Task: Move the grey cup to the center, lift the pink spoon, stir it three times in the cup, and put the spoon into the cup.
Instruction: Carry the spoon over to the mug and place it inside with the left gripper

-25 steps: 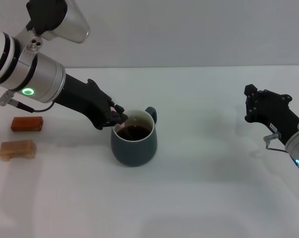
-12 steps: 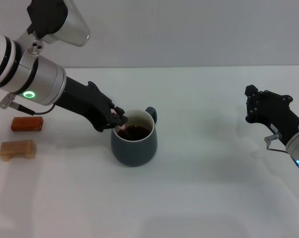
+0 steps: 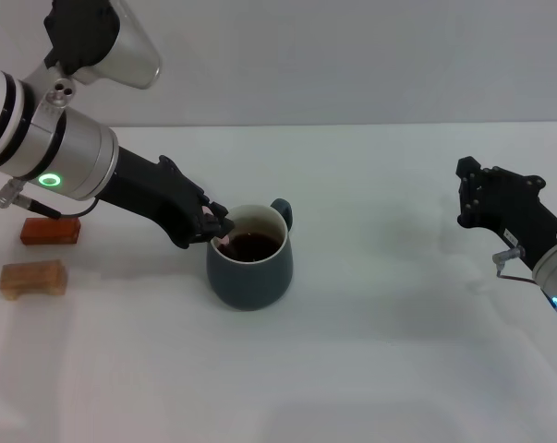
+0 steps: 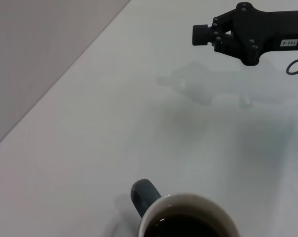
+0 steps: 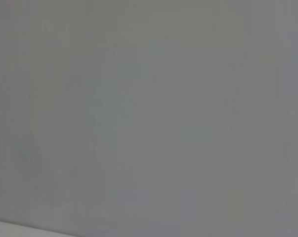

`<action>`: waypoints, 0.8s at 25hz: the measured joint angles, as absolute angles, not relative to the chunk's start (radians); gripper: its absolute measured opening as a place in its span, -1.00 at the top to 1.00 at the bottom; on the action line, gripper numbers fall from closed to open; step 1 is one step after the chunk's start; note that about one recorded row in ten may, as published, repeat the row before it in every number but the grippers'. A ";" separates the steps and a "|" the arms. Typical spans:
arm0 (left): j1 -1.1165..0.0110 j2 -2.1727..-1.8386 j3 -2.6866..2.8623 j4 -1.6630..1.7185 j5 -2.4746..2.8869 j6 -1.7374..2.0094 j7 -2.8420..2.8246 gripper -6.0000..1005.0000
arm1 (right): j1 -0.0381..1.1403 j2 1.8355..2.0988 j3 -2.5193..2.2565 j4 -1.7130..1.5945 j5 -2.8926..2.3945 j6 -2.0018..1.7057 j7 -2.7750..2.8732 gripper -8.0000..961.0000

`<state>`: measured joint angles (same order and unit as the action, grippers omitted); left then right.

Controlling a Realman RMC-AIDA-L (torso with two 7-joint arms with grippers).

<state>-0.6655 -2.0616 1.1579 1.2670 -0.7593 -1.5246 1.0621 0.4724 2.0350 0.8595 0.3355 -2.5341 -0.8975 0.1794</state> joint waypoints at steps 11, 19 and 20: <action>-0.658 -2.059 1.160 1.268 -0.761 -1.524 1.053 0.70 | 0.466 2.030 0.859 0.353 -2.538 -0.897 0.179 0.96; -0.657 -2.059 1.160 1.269 -0.756 -1.512 1.044 0.60 | 0.458 2.028 0.868 0.365 -2.558 -0.891 0.179 0.96; -0.654 -2.058 1.158 1.272 -0.759 -1.506 1.044 0.60 | 0.458 2.028 0.868 0.365 -2.559 -0.891 0.178 0.96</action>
<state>-0.6541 -2.0584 1.1576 1.2721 -0.7587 -1.5064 1.0440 0.4576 2.0278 0.8681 0.3651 -2.5588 -0.8910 0.1785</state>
